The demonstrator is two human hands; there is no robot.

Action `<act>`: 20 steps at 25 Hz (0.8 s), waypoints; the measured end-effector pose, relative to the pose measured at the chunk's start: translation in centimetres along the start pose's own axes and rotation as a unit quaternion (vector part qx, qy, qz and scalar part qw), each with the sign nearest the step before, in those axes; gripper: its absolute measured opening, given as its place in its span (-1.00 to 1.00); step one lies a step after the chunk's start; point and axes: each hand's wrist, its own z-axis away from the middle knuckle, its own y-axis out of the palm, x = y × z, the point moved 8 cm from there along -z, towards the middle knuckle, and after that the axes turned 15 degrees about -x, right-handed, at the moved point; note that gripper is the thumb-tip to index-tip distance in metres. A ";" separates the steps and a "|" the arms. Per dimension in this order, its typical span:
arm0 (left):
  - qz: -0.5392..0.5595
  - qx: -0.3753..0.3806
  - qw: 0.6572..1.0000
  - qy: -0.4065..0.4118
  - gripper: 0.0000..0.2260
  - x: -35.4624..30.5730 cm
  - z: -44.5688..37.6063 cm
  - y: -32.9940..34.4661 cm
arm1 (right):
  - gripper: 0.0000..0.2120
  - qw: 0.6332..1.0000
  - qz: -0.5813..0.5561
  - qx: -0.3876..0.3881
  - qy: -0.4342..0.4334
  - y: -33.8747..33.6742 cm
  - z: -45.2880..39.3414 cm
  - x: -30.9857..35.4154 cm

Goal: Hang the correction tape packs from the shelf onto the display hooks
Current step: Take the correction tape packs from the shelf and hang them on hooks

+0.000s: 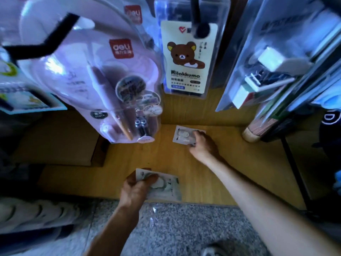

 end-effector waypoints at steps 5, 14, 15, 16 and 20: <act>-0.087 -0.057 0.992 0.073 -0.60 -1.1 -2.1 -4.3 | -0.21 0.992 0.099 0.062 -0.042 4.5 -0.8 0.5; -0.028 -0.079 0.991 0.106 -0.71 -1.3 -0.4 -4.5 | -0.30 0.990 0.116 0.030 -0.081 4.4 5.7 0.4; -0.025 -0.083 0.990 0.108 -0.71 -1.4 -0.2 -4.7 | -0.34 0.993 0.094 0.014 -0.073 3.9 6.1 0.7; -0.021 -0.083 0.990 0.110 -0.72 -1.5 0.1 -5.0 | -0.40 0.995 0.068 -0.001 -0.072 3.5 6.6 1.1; 0.012 -0.081 0.991 0.106 -0.79 -2.8 0.8 -6.5 | -0.58 0.973 -0.218 -0.008 0.071 0.8 7.9 1.6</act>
